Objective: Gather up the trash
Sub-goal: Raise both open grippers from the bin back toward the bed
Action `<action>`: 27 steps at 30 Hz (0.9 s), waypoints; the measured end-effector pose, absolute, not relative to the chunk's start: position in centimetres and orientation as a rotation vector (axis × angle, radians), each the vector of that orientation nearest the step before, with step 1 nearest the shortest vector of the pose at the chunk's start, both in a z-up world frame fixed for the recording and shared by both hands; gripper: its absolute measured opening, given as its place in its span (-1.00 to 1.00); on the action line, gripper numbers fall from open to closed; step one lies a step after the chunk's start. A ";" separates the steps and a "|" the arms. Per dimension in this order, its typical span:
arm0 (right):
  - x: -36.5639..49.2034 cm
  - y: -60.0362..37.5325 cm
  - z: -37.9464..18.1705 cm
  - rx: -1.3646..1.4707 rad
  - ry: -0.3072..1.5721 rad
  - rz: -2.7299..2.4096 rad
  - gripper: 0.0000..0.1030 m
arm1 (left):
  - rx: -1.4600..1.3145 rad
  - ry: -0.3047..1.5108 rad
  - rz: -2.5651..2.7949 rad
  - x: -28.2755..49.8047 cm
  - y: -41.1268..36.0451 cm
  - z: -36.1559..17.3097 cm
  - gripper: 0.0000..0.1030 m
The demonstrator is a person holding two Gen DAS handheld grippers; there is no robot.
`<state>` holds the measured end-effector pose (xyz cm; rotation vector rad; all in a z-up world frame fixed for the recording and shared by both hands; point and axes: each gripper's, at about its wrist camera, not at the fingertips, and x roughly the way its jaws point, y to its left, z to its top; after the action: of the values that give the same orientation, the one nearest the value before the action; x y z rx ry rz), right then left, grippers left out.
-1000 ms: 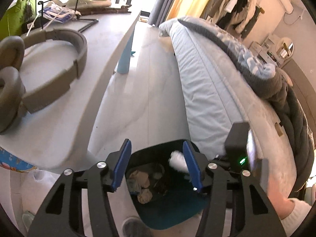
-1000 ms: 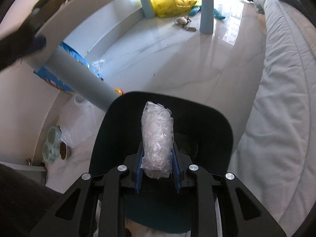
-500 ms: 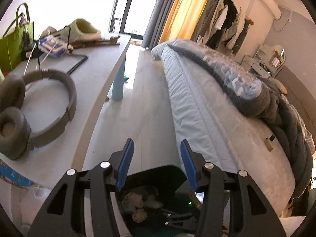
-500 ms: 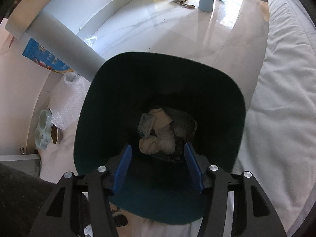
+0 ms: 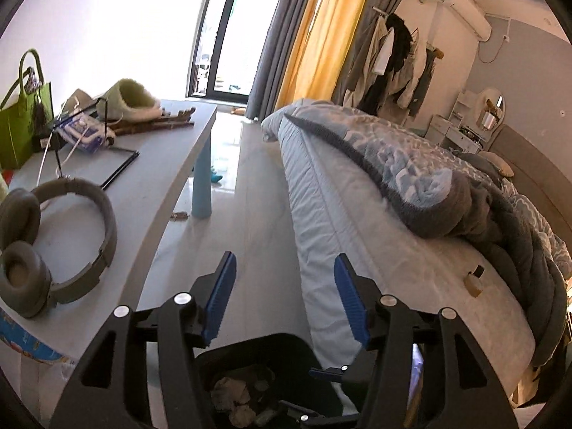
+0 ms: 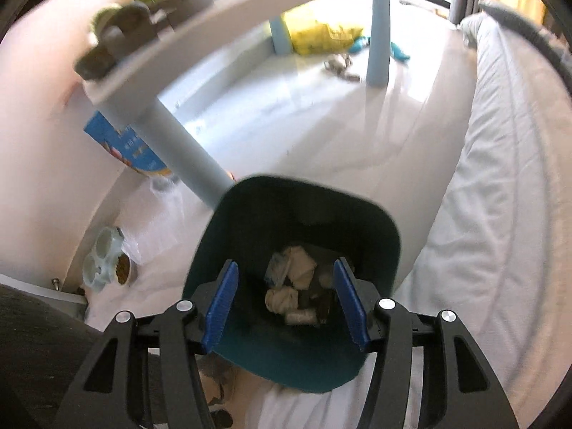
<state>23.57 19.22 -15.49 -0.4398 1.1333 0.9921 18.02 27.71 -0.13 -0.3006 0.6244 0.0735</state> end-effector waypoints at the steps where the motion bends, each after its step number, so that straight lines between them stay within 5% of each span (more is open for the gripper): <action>1: 23.7 18.8 -14.9 -0.432 1.114 0.993 0.10 | -0.299 0.617 0.071 18.2 27.4 0.1 0.21; 27: 31.7 2.0 -8.4 -0.276 0.862 0.699 0.12 | -0.283 0.585 -0.065 22.9 17.5 0.6 0.64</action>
<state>31.74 1.97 -8.38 -0.2755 0.8623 0.6992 22.92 17.52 0.57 -0.2830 0.5850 -0.0653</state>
